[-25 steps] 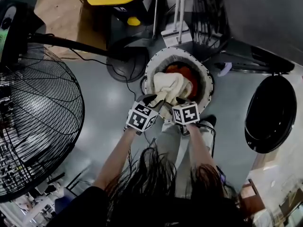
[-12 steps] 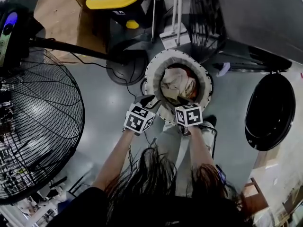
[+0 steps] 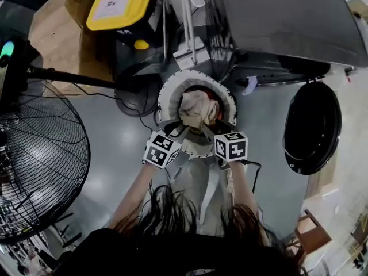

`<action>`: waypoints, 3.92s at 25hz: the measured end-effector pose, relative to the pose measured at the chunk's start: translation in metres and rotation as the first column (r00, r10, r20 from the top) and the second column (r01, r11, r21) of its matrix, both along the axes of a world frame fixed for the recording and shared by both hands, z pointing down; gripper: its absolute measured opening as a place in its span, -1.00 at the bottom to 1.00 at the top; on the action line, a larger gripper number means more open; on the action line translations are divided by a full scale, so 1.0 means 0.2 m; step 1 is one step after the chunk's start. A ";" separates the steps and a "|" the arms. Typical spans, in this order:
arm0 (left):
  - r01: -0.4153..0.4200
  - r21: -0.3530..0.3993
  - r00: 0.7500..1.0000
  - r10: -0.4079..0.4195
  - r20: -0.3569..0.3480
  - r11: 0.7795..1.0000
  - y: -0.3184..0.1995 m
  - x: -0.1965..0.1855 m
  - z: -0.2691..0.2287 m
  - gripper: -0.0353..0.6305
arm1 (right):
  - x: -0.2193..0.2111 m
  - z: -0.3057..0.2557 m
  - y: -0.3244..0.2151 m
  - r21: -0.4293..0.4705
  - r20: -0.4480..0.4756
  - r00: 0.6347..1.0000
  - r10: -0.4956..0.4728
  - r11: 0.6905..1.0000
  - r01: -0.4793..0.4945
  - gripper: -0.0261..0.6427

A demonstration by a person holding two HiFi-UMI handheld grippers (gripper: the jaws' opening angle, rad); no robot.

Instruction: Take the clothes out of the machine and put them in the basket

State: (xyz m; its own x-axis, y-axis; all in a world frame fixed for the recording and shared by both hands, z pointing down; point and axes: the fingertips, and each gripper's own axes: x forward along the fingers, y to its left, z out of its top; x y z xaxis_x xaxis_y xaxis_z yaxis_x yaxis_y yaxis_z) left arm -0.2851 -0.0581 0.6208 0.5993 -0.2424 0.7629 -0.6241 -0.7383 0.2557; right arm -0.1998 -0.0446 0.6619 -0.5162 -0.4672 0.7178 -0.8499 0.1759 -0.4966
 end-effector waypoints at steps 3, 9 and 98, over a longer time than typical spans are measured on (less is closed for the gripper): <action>-0.038 -0.004 0.999 0.038 -0.023 0.999 0.02 0.12 -0.04 -0.59 | 0.17 -0.05 0.00 0.027 0.004 0.997 0.078 0.997 -0.079 -0.21; -0.152 0.010 0.988 0.152 -0.039 0.988 0.07 0.42 -0.08 -0.60 | 0.50 -0.08 -0.01 0.071 -0.008 0.980 0.199 0.978 -0.198 -0.25; -0.452 0.110 0.890 0.439 0.124 0.885 -0.22 1.44 -0.04 -0.54 | 1.54 -0.15 -0.26 0.263 0.247 0.780 0.575 0.735 -0.625 -0.73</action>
